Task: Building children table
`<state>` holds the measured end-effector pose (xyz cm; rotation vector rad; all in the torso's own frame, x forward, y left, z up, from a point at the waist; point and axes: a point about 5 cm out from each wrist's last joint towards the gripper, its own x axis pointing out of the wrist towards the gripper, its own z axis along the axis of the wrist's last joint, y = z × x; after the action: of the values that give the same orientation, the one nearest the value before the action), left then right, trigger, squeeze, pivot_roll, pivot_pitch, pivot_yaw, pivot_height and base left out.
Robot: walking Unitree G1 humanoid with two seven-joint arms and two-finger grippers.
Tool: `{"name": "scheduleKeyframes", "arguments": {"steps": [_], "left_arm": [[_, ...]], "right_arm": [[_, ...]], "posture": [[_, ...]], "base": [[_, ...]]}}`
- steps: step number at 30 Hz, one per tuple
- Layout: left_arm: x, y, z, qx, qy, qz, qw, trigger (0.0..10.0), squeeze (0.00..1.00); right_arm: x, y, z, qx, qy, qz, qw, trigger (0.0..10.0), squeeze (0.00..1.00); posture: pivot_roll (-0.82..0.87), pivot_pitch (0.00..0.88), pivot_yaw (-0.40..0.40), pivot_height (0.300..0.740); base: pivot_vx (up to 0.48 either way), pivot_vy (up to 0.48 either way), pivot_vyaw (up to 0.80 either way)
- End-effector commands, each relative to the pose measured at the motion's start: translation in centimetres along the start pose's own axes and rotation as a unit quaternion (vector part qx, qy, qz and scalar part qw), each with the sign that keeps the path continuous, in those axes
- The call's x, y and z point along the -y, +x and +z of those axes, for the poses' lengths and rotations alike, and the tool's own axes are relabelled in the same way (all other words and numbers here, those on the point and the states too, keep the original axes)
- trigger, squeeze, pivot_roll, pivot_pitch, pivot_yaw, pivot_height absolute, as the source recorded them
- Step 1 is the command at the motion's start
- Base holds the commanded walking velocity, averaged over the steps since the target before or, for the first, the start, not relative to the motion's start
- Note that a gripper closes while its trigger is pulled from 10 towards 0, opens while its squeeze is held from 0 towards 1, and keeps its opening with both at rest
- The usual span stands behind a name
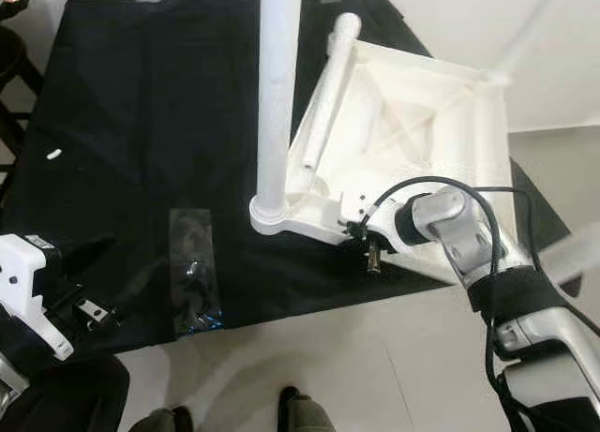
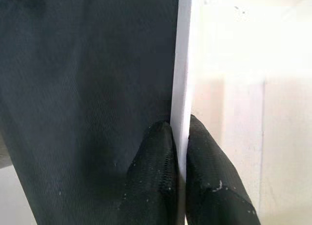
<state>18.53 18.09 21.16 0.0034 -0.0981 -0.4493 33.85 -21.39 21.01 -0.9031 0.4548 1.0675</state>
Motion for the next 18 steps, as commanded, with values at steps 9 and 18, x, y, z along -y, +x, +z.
{"name": "scheduleKeyframes", "arguments": {"steps": [9, 18], "left_arm": [[0.3, -0.3, -0.1, -0.009, -0.007, -0.002, 1.0, 10.0, 0.0], [0.2, -0.5, -0.1, -0.012, -0.006, -0.001, 1.0, 10.0, 0.0]], "right_arm": [[-1.5, 1.3, 2.7, 0.099, -0.149, 0.083, 0.98, 0.0, 0.0], [-2.2, 0.5, 2.6, 0.081, -0.226, 0.156, 0.958, 0.0, 0.0]], "posture": [[0.01, 0.295, -0.095, 0.74], [0.01, 0.306, -0.092, 0.74]], "base": [[0.0, 0.0, 0.0], [0.0, 0.0, 0.0]]}}
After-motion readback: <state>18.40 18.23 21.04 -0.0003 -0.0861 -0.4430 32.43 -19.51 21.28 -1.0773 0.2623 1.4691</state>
